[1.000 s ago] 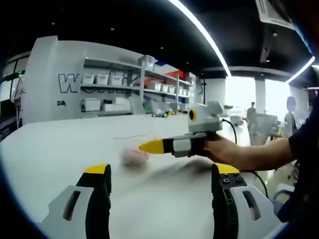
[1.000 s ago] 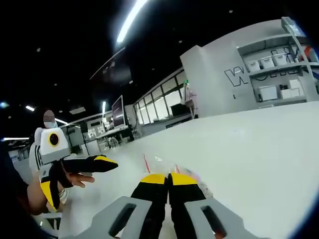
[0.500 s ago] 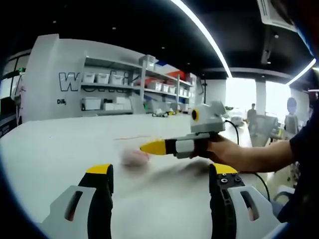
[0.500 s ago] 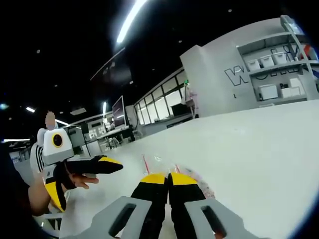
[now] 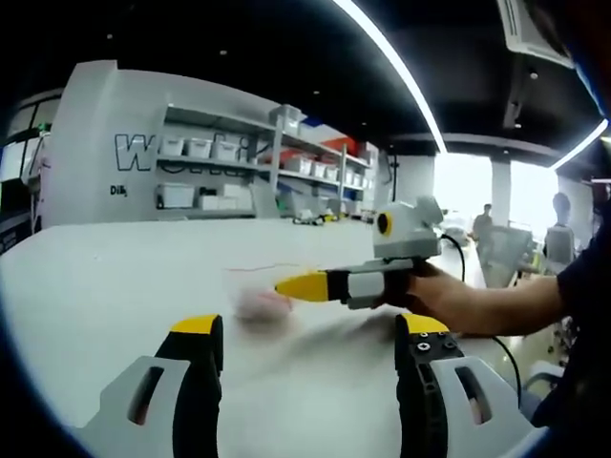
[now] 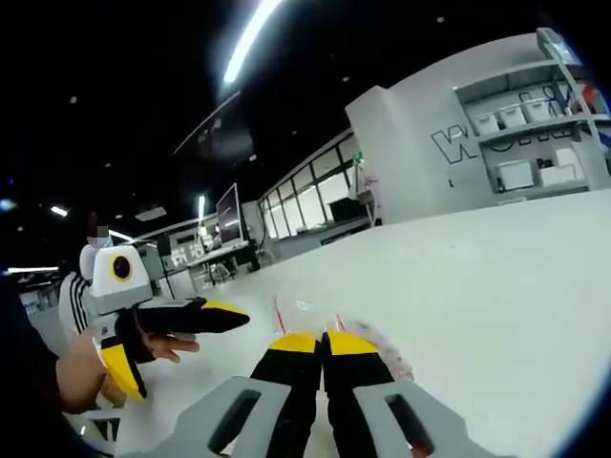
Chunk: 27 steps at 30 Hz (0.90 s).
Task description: Open the resealable bag by pulling the two sides of the seal apart until the entire bag opening is separated and visibly accessible.
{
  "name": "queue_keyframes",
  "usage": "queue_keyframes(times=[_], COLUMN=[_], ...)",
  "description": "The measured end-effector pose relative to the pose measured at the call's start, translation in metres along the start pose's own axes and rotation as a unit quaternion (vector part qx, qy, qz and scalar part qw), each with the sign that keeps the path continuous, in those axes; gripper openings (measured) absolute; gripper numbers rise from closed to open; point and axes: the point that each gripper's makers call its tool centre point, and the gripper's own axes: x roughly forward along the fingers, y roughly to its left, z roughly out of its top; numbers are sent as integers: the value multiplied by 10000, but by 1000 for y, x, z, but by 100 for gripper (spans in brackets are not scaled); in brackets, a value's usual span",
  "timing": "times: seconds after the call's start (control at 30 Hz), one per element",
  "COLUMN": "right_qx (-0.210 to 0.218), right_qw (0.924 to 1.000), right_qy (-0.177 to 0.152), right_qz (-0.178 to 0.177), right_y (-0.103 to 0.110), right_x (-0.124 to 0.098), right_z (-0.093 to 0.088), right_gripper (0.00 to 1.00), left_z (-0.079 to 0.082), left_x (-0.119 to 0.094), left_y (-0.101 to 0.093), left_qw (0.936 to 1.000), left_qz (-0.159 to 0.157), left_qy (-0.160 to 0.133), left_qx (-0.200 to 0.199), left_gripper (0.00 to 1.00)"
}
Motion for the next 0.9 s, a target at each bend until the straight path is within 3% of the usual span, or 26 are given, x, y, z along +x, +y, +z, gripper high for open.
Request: queue_keyframes(times=[0.47,0.9], right_qx=[62,103], right_qw=[10000,9999], right_qy=[-34,-46], right_qz=[19,21], right_y=[1,-1], right_x=[-1,0], right_z=[0,0], right_gripper=[0,0], left_z=[4,2], left_x=[10,18], left_y=[11,10], left_qw=[9997,9995], left_qz=[-8,-85], left_qy=[-130,-72], left_qx=[-206,-301], left_gripper=[66,61])
